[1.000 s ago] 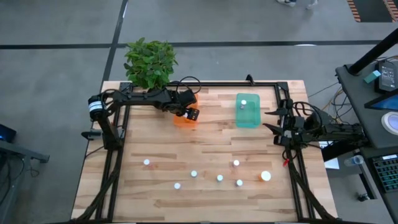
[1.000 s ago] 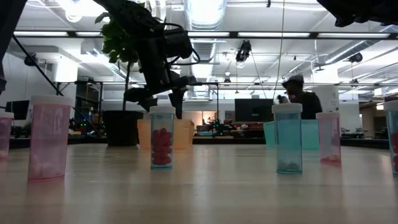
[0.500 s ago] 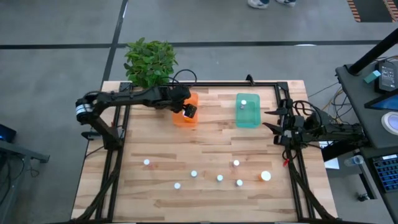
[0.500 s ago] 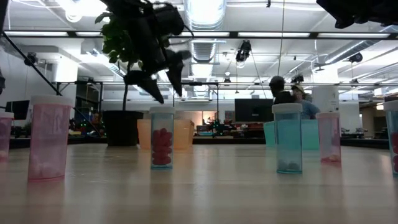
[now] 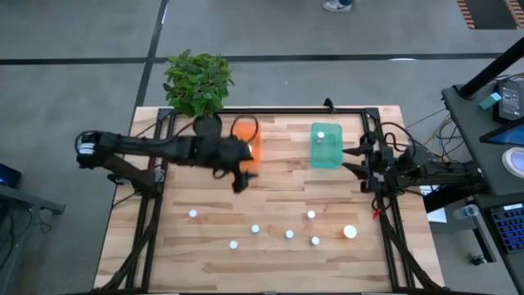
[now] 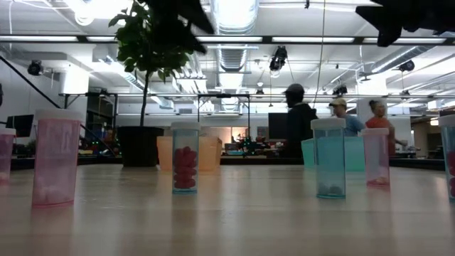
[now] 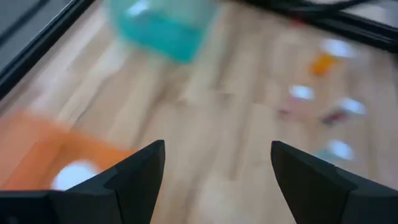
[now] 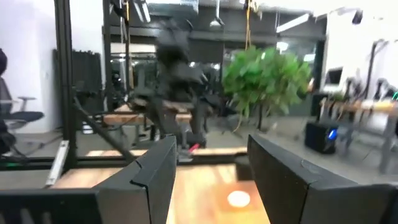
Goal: Pick and place medicine bottles into bin by pill shape (circle, oval)
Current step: Put the orange capsule bottle into the orange bin
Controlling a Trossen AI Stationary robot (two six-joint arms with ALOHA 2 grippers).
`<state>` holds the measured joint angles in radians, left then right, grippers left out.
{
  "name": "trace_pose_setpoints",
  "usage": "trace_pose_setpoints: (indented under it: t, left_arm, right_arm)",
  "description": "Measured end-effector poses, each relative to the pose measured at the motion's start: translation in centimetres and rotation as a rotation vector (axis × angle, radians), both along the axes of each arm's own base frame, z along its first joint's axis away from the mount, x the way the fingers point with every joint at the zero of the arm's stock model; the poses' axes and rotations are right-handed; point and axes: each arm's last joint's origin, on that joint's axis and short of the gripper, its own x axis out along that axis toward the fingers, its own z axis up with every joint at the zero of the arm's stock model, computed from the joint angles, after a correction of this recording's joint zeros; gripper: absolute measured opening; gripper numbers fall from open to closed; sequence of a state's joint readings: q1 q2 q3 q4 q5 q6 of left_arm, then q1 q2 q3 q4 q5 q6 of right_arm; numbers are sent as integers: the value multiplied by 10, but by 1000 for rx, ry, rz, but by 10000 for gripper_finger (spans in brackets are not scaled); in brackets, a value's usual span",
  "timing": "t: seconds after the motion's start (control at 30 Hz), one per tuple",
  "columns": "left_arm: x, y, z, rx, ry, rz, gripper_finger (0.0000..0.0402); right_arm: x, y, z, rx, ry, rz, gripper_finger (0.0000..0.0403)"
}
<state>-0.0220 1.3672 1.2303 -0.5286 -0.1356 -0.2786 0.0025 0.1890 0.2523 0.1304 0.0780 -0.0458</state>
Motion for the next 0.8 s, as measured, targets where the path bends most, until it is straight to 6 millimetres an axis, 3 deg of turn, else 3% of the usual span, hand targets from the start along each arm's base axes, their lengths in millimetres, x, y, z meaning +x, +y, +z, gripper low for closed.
trace_pose_setpoints:
  t: [0.23,0.37,0.63,0.8]
  left_arm:
    - [4,-64,9,186,-242,-339,274]
    - [3,-84,8,316,-387,-459,274]
    - [2,-85,1,500,-587,-476,274]
    - [3,-72,-5,586,-532,-268,274]
  right_arm:
    - [16,3,7,181,84,117,187]
    - [35,8,12,263,205,201,187]
    - [60,24,34,389,379,289,187]
    - [73,36,48,508,490,321,187]
